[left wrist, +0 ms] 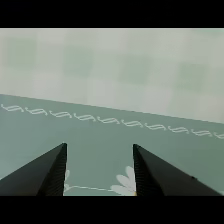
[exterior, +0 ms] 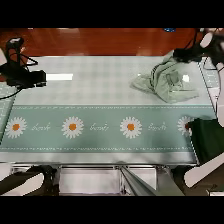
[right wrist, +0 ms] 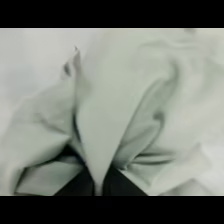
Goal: Fold the shirts.
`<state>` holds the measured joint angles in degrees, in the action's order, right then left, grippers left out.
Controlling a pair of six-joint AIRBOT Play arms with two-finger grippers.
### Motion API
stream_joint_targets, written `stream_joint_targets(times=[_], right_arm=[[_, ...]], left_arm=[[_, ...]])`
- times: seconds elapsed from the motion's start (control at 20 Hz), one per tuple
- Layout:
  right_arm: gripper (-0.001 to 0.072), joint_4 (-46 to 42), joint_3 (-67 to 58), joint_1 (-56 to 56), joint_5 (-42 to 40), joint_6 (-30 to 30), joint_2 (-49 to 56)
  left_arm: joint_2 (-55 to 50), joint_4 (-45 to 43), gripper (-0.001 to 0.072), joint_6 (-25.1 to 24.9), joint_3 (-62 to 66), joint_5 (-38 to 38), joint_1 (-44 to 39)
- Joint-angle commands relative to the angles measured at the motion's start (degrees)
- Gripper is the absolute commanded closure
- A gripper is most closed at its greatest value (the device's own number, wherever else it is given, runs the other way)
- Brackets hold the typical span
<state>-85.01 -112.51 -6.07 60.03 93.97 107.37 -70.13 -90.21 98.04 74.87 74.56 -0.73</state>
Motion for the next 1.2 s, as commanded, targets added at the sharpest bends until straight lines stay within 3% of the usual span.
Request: stream_joint_targets(times=[0.0, 0.35, 0.5, 0.6, 0.75, 0.9, 1.15], right_arm=[[0.0687, 6.51, -6.58, 1.40, -3.39, -3.74, -8.09], [0.0688, 10.21, -6.58, 10.14, -4.26, -11.28, -29.57], [0.0688, 10.08, -6.58, 14.67, -3.89, -11.26, -36.68], [0.0688, 10.10, -6.58, 18.03, -2.12, -10.84, -39.28], [0.0688, 10.58, -5.03, 23.47, 8.00, -8.85, -39.56], [0.0688, 11.21, 5.64, 33.31, 11.78, -8.85, -39.60], [0.0688, 9.60, 30.32, 46.03, 0.66, -0.79, -36.76]], left_arm=[[10.23, 9.90, 0.0200, -1.31, -6.16, -5.62, 1.14], [34.25, 12.70, 0.0200, -0.76, -27.87, -11.69, 1.14], [37.38, 14.82, 0.0200, 1.25, -31.45, -12.15, 1.11], [37.35, 19.41, 0.0200, -0.02, -31.95, -10.95, 1.05], [37.29, 23.91, 0.0200, -2.84, -31.93, -11.65, 1.07], [37.29, 24.26, 0.0200, -4.00, -31.93, -12.02, 1.07], [37.24, 20.79, 0.0200, -6.88, -31.93, -11.96, 1.07]])
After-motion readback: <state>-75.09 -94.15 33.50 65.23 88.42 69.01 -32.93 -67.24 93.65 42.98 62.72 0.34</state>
